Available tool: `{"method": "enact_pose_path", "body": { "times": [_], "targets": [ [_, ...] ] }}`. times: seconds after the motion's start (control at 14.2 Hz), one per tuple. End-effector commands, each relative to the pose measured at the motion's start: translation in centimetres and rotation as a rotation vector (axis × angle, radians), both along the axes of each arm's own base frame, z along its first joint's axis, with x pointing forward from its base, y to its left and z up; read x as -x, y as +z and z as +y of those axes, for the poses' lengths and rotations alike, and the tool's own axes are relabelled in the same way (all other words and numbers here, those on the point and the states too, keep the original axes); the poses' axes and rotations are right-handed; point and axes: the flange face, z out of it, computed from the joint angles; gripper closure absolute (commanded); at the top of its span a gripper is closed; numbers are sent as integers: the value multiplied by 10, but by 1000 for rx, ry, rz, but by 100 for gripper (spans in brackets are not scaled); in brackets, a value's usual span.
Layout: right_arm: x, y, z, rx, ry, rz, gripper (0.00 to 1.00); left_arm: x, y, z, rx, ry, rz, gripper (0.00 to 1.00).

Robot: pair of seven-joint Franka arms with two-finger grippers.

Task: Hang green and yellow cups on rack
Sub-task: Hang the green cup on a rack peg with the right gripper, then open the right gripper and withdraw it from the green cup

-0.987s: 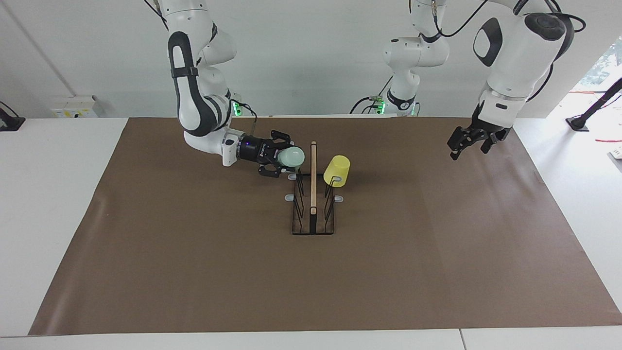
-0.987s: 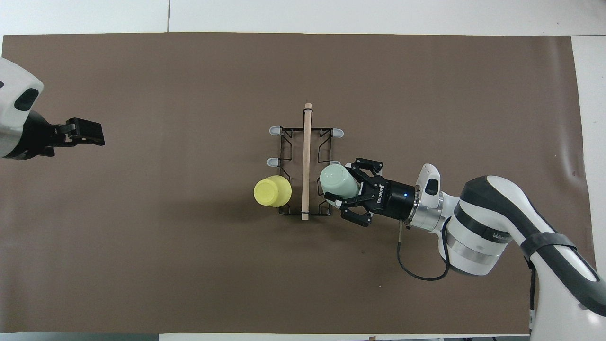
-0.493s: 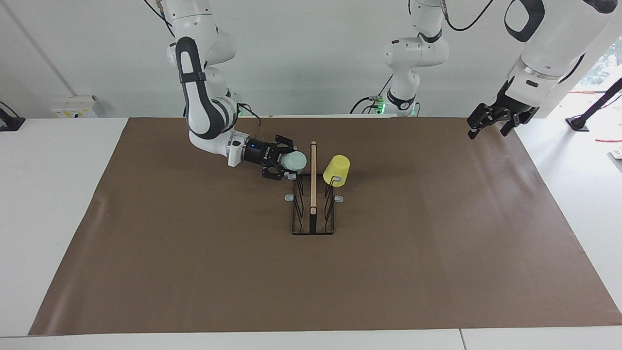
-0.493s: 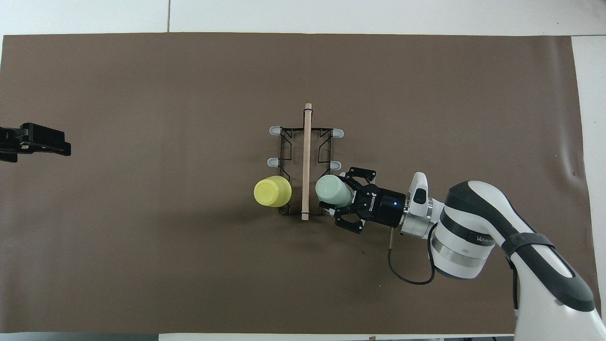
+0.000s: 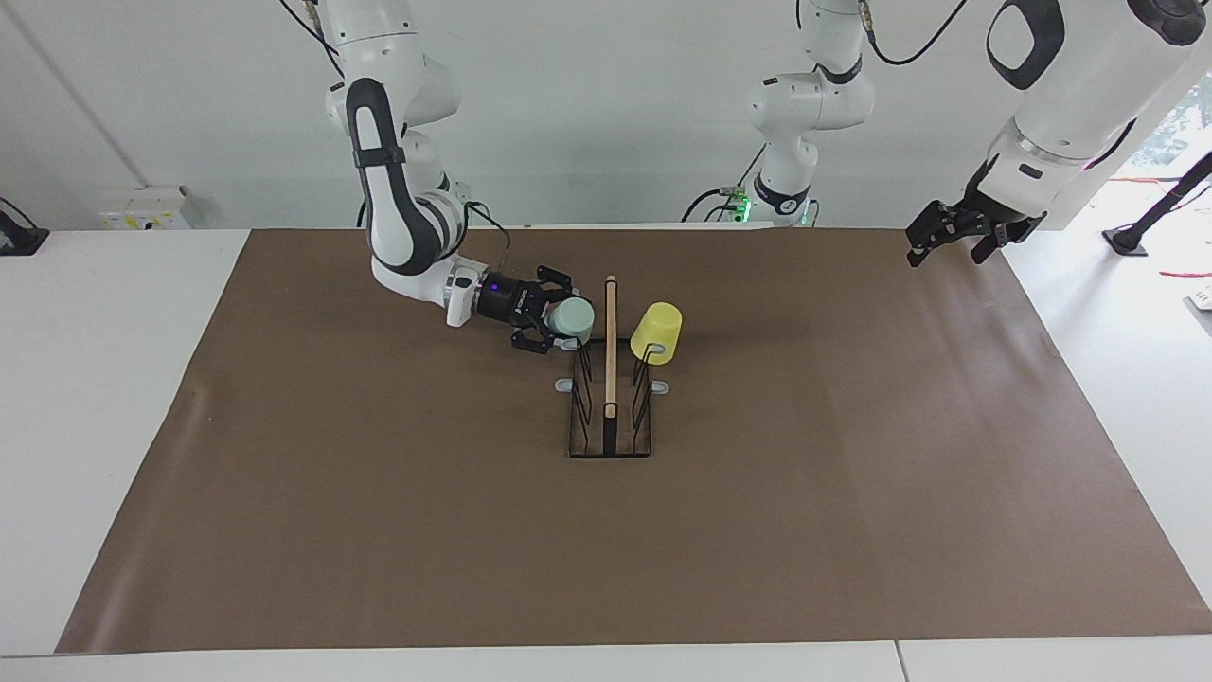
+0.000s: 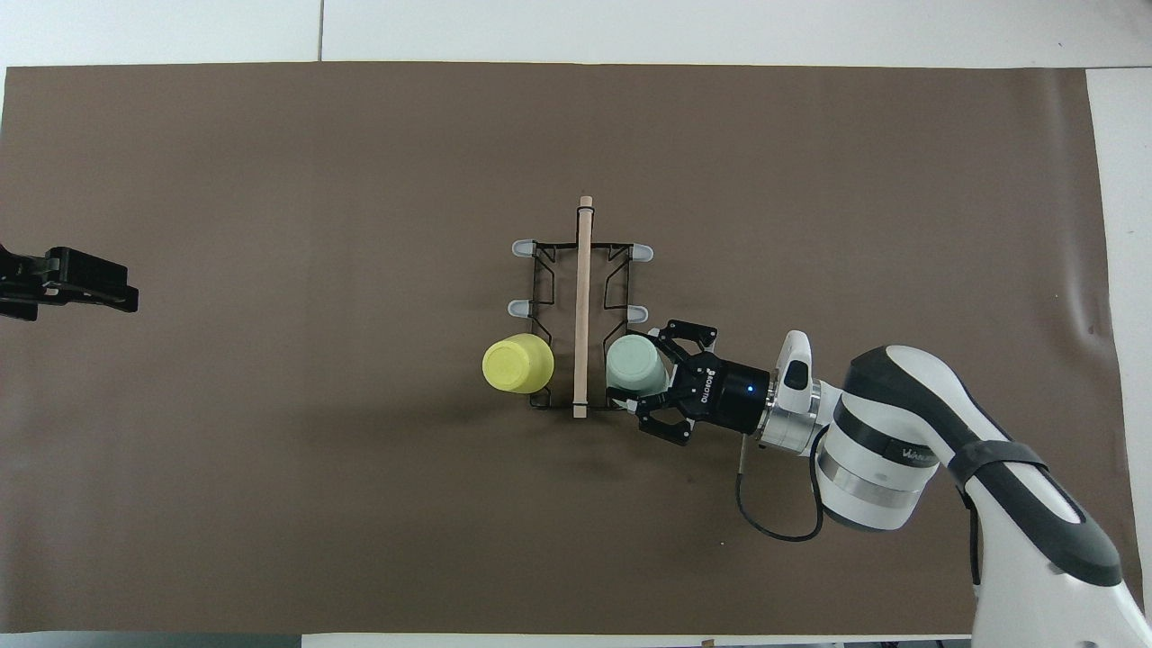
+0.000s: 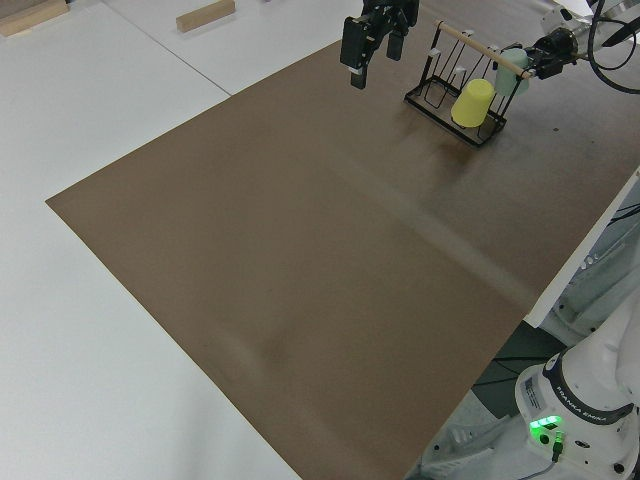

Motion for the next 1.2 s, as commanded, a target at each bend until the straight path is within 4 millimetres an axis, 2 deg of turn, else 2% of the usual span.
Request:
{"method": "enact_pose_path", "body": {
  "times": [0.0,0.14,0.21,0.28,0.42,0.63,0.7,0.99,1.13],
  "targets": [
    [-9,22,-3,-71,-31,15,0,3,0,3,15,-12,14,0],
    [-11,53,-4,-127,-35,50,0,2,-4,4,6,-13,10,0],
    [-15,72,-15,-143,-50,59,0,1,-3,4,6,-15,-1,0],
    [-21,78,-32,-122,-49,70,0,0,-3,4,3,-16,-12,0],
    [-51,98,-77,8,15,71,0,-1,-3,5,-12,-18,-20,0],
    [-99,142,-125,227,100,174,0,-1,-4,5,-12,-20,-17,0],
    [-110,150,-136,271,98,214,0,-1,-4,5,-12,-20,-17,0],
    [-126,179,-146,321,38,383,0,-5,-3,5,-13,-19,-49,0],
    [-137,192,-168,425,-21,476,0,-6,-2,5,-13,-19,-57,0]
  ]
}}
